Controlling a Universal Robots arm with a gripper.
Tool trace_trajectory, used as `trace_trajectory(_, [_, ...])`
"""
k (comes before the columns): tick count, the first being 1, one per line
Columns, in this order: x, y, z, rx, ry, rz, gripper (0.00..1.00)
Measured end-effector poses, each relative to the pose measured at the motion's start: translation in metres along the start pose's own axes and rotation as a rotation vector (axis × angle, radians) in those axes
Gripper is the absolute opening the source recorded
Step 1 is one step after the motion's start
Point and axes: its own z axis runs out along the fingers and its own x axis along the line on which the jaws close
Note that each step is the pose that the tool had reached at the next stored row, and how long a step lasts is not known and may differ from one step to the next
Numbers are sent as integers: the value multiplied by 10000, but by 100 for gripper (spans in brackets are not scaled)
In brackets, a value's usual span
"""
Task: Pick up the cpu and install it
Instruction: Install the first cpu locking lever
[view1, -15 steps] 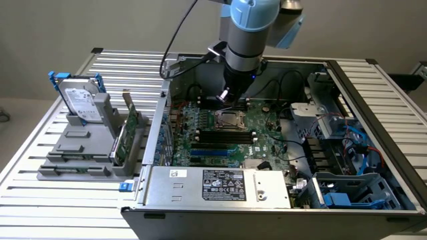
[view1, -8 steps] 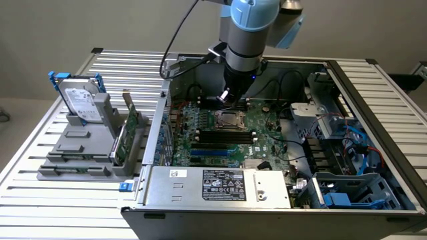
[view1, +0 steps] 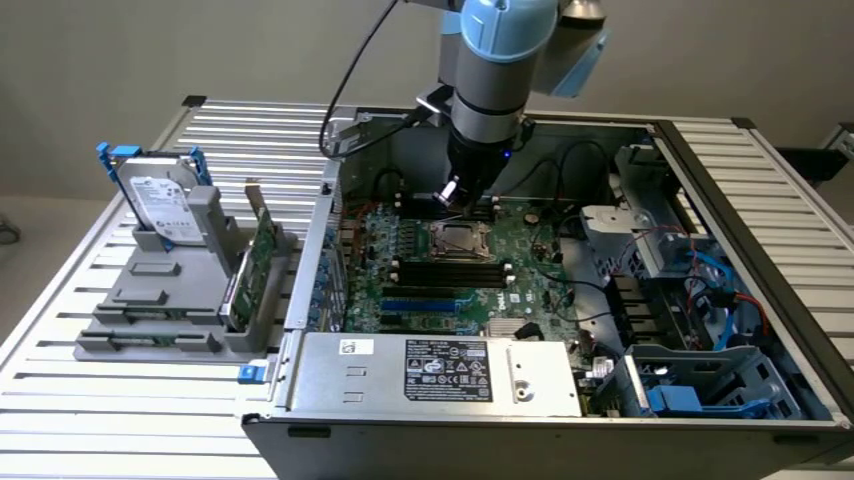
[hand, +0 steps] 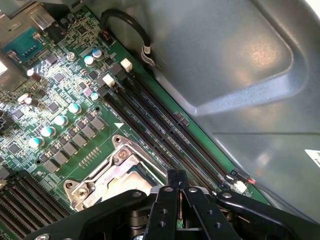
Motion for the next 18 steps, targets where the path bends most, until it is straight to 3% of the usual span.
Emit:
trace_trajectory(9, [33, 44, -30, -26, 23, -4, 11])
trace_trajectory(18, [35, 64, -40, -151, 146, -79, 11])
